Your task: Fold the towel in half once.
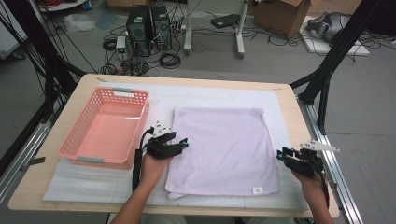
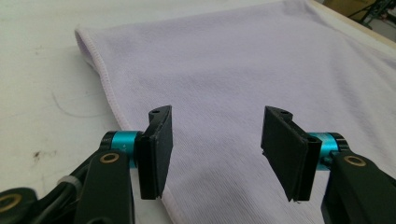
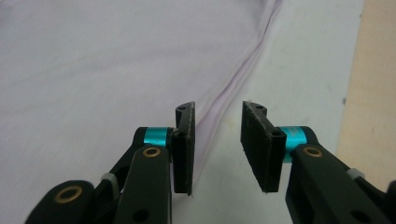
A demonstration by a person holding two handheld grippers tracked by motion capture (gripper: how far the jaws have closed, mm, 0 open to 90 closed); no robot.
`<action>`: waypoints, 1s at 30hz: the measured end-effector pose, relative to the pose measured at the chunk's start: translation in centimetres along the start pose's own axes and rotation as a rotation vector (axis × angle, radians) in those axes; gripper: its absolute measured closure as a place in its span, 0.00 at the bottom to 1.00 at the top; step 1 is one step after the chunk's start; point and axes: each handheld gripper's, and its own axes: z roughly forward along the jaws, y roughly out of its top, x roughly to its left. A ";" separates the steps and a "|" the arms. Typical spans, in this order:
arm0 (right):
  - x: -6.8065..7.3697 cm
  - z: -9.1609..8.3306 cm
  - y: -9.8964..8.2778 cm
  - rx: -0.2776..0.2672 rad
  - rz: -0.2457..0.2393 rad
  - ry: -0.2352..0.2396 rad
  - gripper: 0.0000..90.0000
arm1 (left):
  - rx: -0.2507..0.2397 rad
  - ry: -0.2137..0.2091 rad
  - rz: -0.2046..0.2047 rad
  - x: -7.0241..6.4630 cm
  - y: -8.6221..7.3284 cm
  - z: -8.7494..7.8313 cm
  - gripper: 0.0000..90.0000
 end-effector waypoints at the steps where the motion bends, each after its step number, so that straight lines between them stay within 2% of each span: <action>1: 0.2 -0.5 -0.4 0.005 -0.005 0.000 0.72 | -0.007 -0.008 -0.007 -0.1 -0.3 -0.4 0.49; 3: 0.6 -1.7 -1.2 0.002 -0.009 0.002 0.72 | -0.007 -0.012 -0.016 -0.3 -1.1 -1.1 0.49; 6: 1.1 -3.2 -2.6 -0.011 0.009 0.015 0.72 | -0.004 -0.021 -0.021 -0.5 -2.3 -2.1 0.49; 9: 1.6 -4.2 -4.1 0.003 0.030 0.027 0.73 | -0.015 -0.026 -0.019 -0.9 -3.3 -3.5 0.51; 13: 2.7 -5.3 -5.7 0.020 0.024 0.047 0.75 | -0.035 -0.050 0.009 -1.6 -4.4 -5.8 0.61; 17: 3.9 -6.2 -6.8 0.026 0.015 0.078 0.82 | -0.058 -0.056 0.002 -2.1 -5.8 -8.2 0.74; 20: 4.8 -6.4 -7.3 0.032 0.015 0.089 0.84 | -0.047 -0.066 0.002 -2.6 -6.8 -9.7 0.83; 24: 5.7 -6.0 -7.3 0.019 0.039 0.098 0.80 | -0.019 -0.070 0.000 -3.0 -8.0 -10.8 0.86; 26: 6.0 -5.6 -7.1 0.021 0.041 0.077 0.78 | -0.010 -0.073 -0.003 -3.1 -8.3 -11.0 0.87; 28: 6.3 -4.9 -7.1 0.049 0.031 0.024 0.76 | -0.001 -0.079 -0.002 -3.3 -8.6 -11.2 0.87; 30: 6.5 -4.7 -7.3 0.039 0.050 0.014 0.74 | 0.008 -0.086 0.001 -3.6 -8.8 -11.3 0.87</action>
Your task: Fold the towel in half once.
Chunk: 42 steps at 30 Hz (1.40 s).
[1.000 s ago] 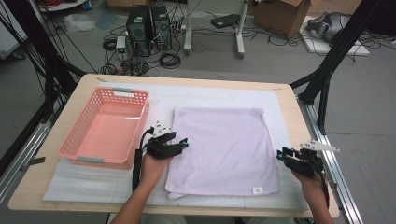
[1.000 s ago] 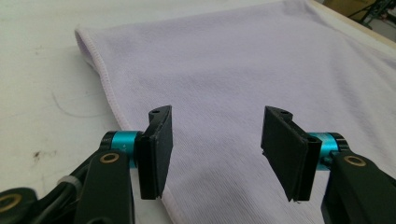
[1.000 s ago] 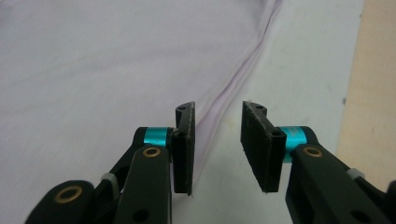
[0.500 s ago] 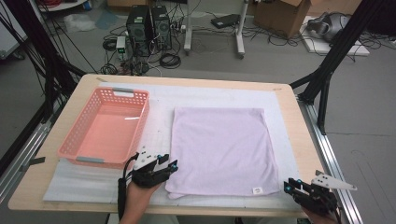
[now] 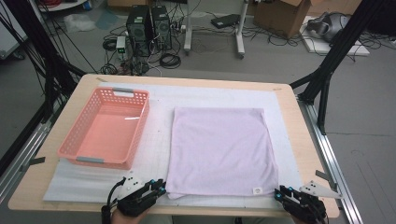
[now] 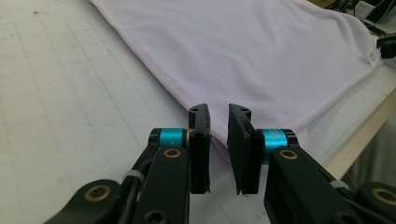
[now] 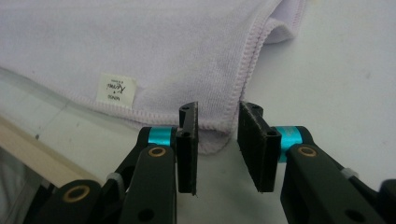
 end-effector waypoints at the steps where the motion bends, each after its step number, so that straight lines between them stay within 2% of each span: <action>1: 0.1 0.0 0.0 -0.003 0.005 -0.003 0.74 | 0.007 -0.005 0.001 -0.2 -0.1 0.0 0.86; 3: 0.6 0.0 -0.2 -0.005 -0.016 -0.043 0.81 | 0.022 -0.010 0.005 -0.4 -0.3 0.2 0.83; 4: 0.8 -0.1 -0.1 0.003 -0.030 -0.055 0.92 | 0.024 -0.006 0.006 -0.5 -0.3 0.3 0.82; 5: 1.0 -0.3 -0.1 0.014 -0.030 -0.044 0.97 | 0.026 -0.004 0.008 -0.6 -0.3 0.3 0.79; 7: 1.4 -0.8 -0.1 0.046 -0.063 -0.066 0.98 | 0.021 0.001 0.004 -0.7 -0.3 0.2 0.76; 10: 1.4 -2.4 -0.4 0.073 -0.082 -0.091 0.98 | 0.025 0.004 -0.001 -0.6 -0.4 0.1 0.72; 12: 1.0 -2.9 -0.6 0.114 -0.072 -0.112 0.98 | 0.033 0.000 -0.009 -0.8 -0.6 0.1 0.72; 13: 0.8 -3.0 -0.8 0.122 -0.050 -0.100 0.98 | 0.039 -0.008 -0.013 -0.9 -0.6 0.2 0.71; 14: 0.7 -3.0 -0.9 0.114 -0.028 -0.082 0.97 | 0.045 -0.015 -0.015 -1.0 -0.7 0.2 0.70; 17: 0.5 -3.0 -0.8 0.108 -0.027 -0.066 0.96 | 0.062 -0.037 -0.024 -1.5 -0.9 0.5 0.68; 20: 0.4 -3.1 -0.7 0.079 -0.015 -0.056 0.84 | 0.088 -0.056 -0.029 -2.2 -1.2 0.8 0.65; 23: 0.3 -2.6 -0.8 0.073 -0.008 -0.053 0.77 | 0.080 -0.013 0.007 -3.1 -1.4 0.9 0.62; 25: 0.4 -2.2 -0.9 0.071 -0.020 -0.061 0.78 | 0.076 0.046 0.044 -3.7 -1.5 1.0 0.68; 26: 0.4 -2.2 -0.9 0.070 -0.025 -0.069 0.83 | 0.073 0.093 0.086 -4.0 -1.6 1.1 0.76; 27: 0.4 -2.2 -0.8 0.071 -0.026 -0.060 0.95 | 0.072 0.098 0.102 -4.1 -1.6 1.2 0.84; 28: 0.4 -2.1 -0.8 0.066 -0.034 -0.043 0.96 | 0.079 0.086 0.095 -4.2 -1.4 1.3 0.95; 29: 0.5 -2.2 -0.7 0.074 -0.051 -0.049 0.97 | 0.087 0.100 0.104 -4.4 -1.2 1.3 0.98; 30: 0.6 -2.3 -0.6 0.072 -0.058 -0.048 0.97 | 0.090 0.099 0.120 -4.4 -1.0 1.1 0.98; 35: 0.2 -4.1 -0.4 0.031 -0.018 0.011 0.98 | 0.062 0.016 0.030 -2.7 -0.4 -1.7 0.98; 37: 0.3 -4.5 -0.5 0.061 -0.007 0.049 0.98 | 0.073 -0.002 0.047 -2.9 -1.0 -2.1 0.98; 38: 0.5 -4.3 -0.7 0.093 -0.011 0.048 0.95 | 0.087 -0.012 0.059 -3.0 -1.4 -2.0 0.97; 39: 0.7 -4.1 -0.9 0.110 -0.028 0.027 0.86 | 0.094 -0.020 0.065 -3.0 -1.7 -1.8 0.89; 40: 0.7 -3.9 -1.1 0.121 -0.024 0.016 0.76 | 0.095 -0.021 0.052 -2.9 -1.7 -1.6 0.71; 42: 0.4 -4.0 -1.1 0.096 0.002 0.014 0.76 | 0.049 -0.017 0.049 -2.8 -1.3 -1.6 0.59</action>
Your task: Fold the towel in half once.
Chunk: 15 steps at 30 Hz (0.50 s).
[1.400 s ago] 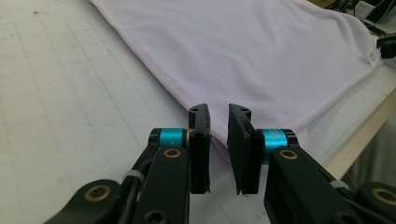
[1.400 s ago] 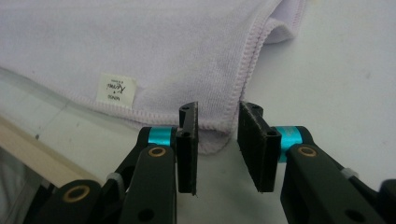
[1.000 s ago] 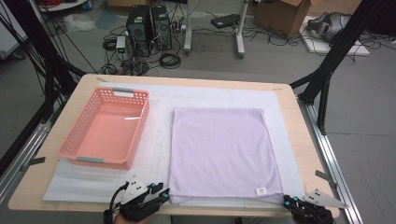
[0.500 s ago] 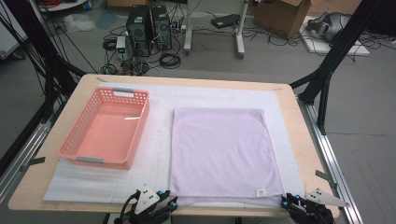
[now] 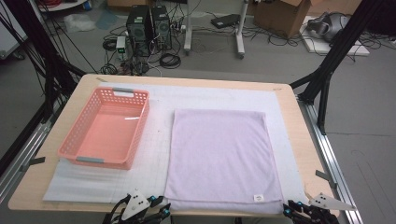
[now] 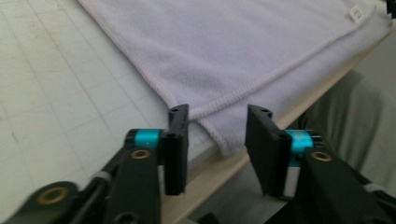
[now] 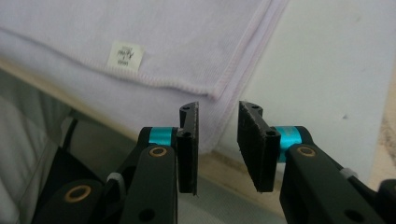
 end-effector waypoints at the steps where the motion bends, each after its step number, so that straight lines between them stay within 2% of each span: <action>1: -0.1 -0.2 0.1 -0.019 0.010 0.000 0.76 | -0.024 0.001 -0.005 0.1 0.3 -0.1 0.56; 3: -0.3 -0.4 0.4 -0.066 0.023 -0.010 0.77 | -0.065 0.003 -0.018 0.6 0.8 0.1 0.55; 5: -0.5 -0.3 0.8 -0.109 0.036 -0.019 0.79 | -0.071 0.011 -0.035 1.2 1.3 0.6 0.55; 7: -0.6 0.2 1.3 -0.127 0.041 -0.016 0.82 | -0.061 0.026 -0.063 1.7 1.6 1.4 0.55; 10: -0.4 1.3 2.0 -0.117 0.025 -0.008 0.83 | -0.018 0.035 -0.104 2.4 1.6 2.7 0.55; 15: -0.3 3.1 2.4 -0.070 -0.005 0.000 0.78 | 0.024 0.034 -0.079 2.1 1.5 3.9 0.58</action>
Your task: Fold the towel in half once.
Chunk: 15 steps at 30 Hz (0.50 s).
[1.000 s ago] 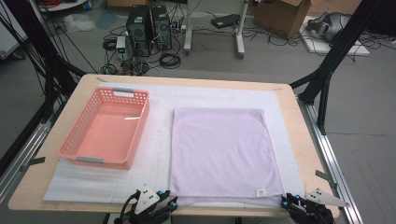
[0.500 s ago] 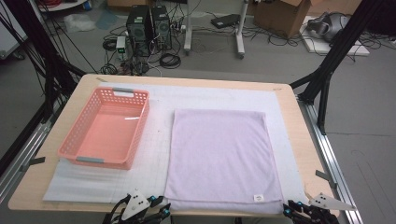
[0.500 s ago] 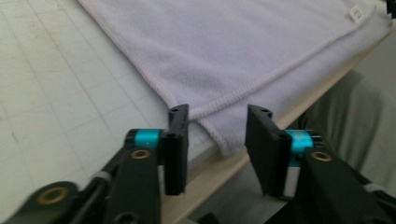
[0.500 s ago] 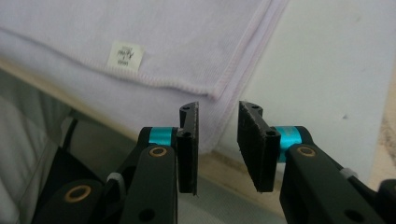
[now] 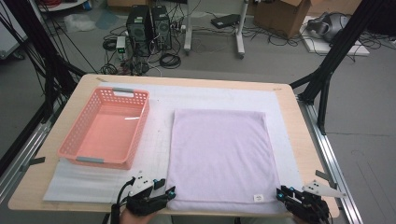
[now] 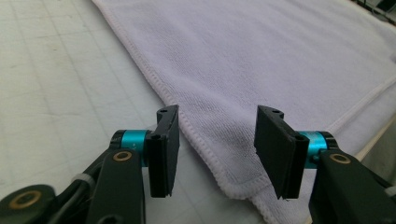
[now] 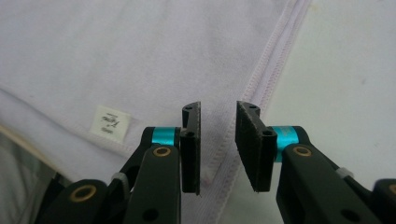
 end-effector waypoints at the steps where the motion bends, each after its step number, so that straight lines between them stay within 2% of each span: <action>1: -0.1 0.3 0.0 0.006 -0.003 0.000 0.78 | -0.004 0.005 0.008 -0.1 0.0 0.1 0.59; 3: -0.1 1.0 0.1 0.027 -0.017 0.002 0.82 | 0.001 0.042 0.046 -0.3 -0.1 0.1 0.70; 5: -0.1 1.0 0.1 0.029 -0.039 0.012 0.94 | 0.002 0.042 0.030 -0.3 -0.1 0.0 0.89; 6: 0.0 1.0 0.2 0.030 -0.053 0.007 0.95 | -0.002 0.049 0.042 -0.4 -0.1 -0.1 0.92; 10: 0.1 0.5 0.2 0.022 -0.059 0.000 0.96 | -0.030 0.046 0.052 -0.6 -0.1 -0.8 0.94; 15: -0.2 -0.4 -0.2 0.008 -0.028 0.007 0.97 | -0.055 0.031 0.063 -0.8 -0.3 -1.3 0.93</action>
